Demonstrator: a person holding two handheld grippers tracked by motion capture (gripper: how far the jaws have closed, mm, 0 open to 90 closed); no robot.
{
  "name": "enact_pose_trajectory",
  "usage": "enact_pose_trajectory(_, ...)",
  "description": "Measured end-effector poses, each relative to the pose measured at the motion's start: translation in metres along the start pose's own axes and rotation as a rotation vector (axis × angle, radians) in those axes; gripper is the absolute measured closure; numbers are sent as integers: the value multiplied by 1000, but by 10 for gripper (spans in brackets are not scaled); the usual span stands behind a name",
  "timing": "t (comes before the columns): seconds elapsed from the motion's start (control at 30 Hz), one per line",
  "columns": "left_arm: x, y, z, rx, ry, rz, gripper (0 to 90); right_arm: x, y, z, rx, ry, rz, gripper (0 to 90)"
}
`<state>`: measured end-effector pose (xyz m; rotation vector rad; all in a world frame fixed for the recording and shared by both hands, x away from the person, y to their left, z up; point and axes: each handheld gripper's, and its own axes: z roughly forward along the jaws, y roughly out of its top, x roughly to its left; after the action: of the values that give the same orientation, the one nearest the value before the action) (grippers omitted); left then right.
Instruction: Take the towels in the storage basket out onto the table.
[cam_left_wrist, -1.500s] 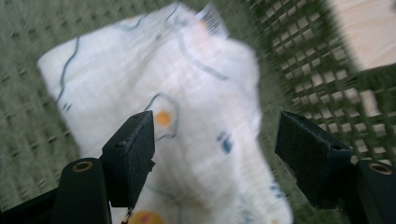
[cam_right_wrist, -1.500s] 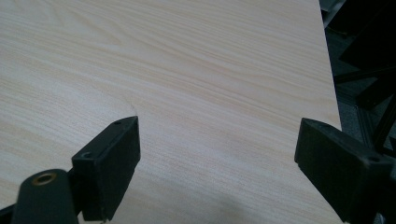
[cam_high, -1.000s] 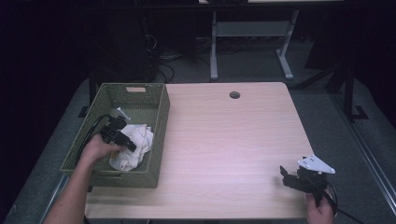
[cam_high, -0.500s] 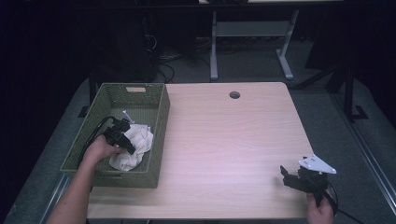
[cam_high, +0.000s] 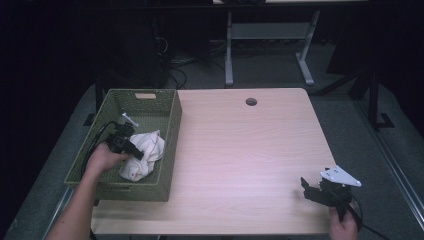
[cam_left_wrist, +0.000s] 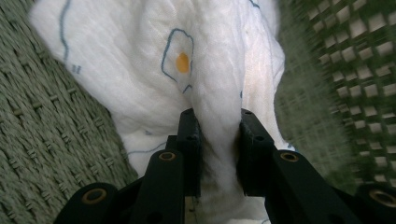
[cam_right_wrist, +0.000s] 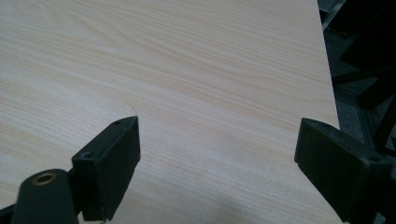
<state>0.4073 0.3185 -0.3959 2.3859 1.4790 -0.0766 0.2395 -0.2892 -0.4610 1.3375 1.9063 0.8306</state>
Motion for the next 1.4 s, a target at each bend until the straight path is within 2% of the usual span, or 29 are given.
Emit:
enact_pose_trajectory(0.03, 1, -1, -4, -21, -14, -7, 731, 0, 0, 0, 1, -1, -5, 139)
enact_pose_trajectory(0.07, 2, -4, -11, -65, -45, -20, 731, 0, 0, 1, 1, -2, -4, 139)
enact_pose_trajectory(0.1, 2, -4, -11, -65, -45, -20, 731, 0, 0, 1, 1, -2, -4, 139)
enact_pose_trajectory(0.2, 3, -8, -21, -109, -76, -30, 731, 1, 0, 0, 0, -4, -5, 139)
enact_pose_trajectory(0.23, 3, -11, -27, -141, -83, -35, 731, 1, 0, 0, 2, -4, -3, 139)
enact_pose_trajectory(0.33, 3, -15, -33, -176, -111, -38, 731, 1, 0, 0, 2, -6, -2, 139)
enact_pose_trajectory(0.7, 6, -25, -53, -267, -177, -47, 730, 2, 1, 0, 2, -6, 0, 139)
enact_pose_trajectory(0.8, 7, -26, -56, -275, -182, -45, 730, 2, 1, 1, 4, -8, 1, 139)
enact_pose_trajectory(1.03, 8, -31, -69, -327, -211, -62, 730, 2, 1, 1, 2, -9, 3, 139)
enact_pose_trajectory(1.4, 1, -30, -84, -375, -256, -52, 729, 1, 1, 0, -1, -8, 5, 139)
